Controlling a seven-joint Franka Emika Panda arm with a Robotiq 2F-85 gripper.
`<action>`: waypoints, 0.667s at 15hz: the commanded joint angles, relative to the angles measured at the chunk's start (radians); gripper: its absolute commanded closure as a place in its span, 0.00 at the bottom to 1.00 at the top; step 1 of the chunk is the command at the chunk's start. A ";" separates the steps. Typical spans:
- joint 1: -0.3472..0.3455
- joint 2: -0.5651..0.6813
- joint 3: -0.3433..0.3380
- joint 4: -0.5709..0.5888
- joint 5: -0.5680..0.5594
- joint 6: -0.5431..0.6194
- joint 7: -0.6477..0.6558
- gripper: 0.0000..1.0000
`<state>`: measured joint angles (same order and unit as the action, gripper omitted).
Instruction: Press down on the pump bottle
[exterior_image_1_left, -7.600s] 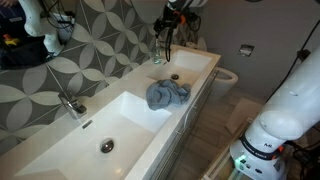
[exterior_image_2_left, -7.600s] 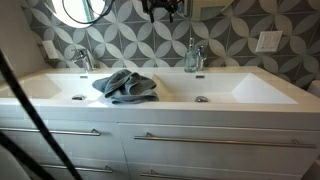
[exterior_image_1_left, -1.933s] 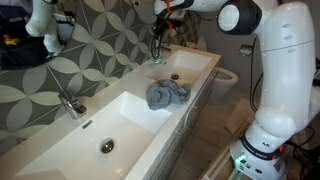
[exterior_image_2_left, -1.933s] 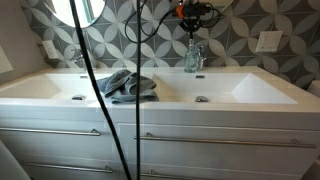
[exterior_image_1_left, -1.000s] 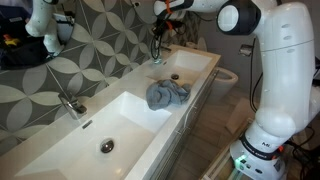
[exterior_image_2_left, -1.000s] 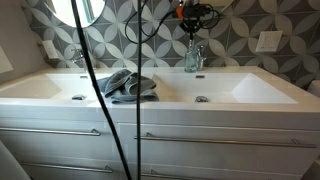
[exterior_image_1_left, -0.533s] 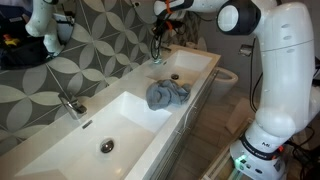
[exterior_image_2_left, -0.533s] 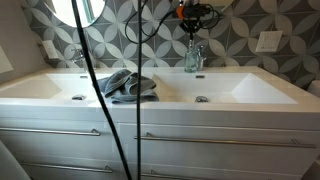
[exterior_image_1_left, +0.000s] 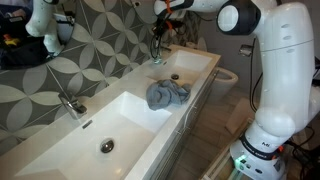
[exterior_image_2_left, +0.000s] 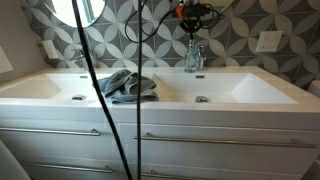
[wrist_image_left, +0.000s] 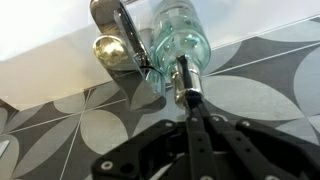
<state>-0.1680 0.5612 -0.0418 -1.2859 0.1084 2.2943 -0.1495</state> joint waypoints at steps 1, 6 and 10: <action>-0.017 0.010 0.008 -0.009 0.016 -0.055 0.013 0.98; -0.031 -0.017 0.012 -0.006 0.044 -0.052 0.004 0.98; -0.034 -0.048 0.016 -0.017 0.054 -0.046 -0.005 0.98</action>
<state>-0.1855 0.5456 -0.0407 -1.2800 0.1410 2.2672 -0.1462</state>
